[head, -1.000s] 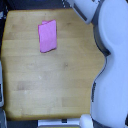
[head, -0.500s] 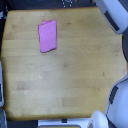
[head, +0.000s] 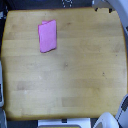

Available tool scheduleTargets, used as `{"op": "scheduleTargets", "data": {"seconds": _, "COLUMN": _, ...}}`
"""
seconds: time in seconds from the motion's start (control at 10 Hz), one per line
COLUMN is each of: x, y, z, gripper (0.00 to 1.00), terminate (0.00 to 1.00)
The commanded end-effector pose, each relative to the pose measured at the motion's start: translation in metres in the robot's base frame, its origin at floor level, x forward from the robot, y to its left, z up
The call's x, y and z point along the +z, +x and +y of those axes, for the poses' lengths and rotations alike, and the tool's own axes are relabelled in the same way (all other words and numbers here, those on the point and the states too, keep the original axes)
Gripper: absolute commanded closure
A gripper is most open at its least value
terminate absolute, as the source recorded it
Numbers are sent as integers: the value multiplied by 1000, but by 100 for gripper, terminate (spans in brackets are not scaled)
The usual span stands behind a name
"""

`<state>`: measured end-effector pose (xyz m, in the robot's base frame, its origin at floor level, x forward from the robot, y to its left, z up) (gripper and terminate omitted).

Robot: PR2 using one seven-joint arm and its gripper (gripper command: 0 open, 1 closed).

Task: Folding a cloth

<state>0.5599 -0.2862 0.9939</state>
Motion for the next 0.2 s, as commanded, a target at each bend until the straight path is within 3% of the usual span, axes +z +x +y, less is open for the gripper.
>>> {"op": "scheduleTargets", "data": {"seconds": 0.0, "x": -44, "y": -49, "z": -57, "gripper": 0, "terminate": 0}}
{"op": "scheduleTargets", "data": {"seconds": 0.1, "x": -56, "y": -56, "z": -53, "gripper": 0, "terminate": 100}}
